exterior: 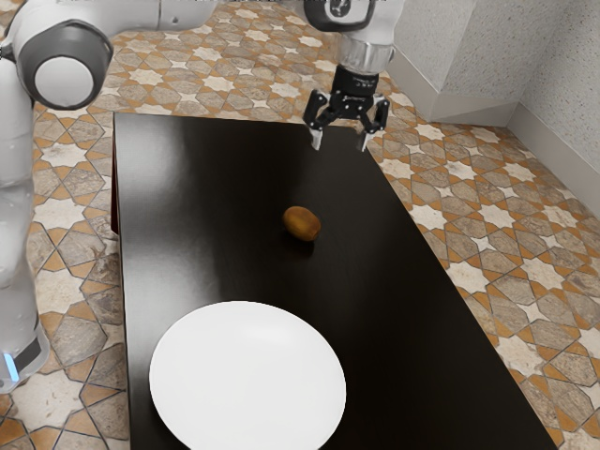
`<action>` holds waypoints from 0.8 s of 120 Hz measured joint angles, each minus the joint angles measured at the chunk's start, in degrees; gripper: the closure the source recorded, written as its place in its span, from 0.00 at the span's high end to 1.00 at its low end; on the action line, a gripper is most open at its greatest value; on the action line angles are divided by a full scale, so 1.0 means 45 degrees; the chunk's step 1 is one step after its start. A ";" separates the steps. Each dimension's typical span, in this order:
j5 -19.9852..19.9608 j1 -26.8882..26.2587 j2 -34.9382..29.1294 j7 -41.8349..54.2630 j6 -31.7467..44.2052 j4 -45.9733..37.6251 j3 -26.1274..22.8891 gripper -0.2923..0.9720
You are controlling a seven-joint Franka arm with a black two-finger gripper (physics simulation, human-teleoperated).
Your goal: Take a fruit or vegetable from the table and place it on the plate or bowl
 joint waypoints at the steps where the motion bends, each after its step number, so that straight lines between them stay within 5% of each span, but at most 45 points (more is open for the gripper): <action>1: 0.0002 -0.0019 0.0012 -0.0120 0.0003 0.0019 0.0000 0.77; 78: -0.0276 0.0678 0.0986 -0.5092 0.0789 0.0090 -0.0159 0.77; 96: -0.0360 0.0691 -0.0998 -0.5900 0.1593 -0.3154 0.0018 0.77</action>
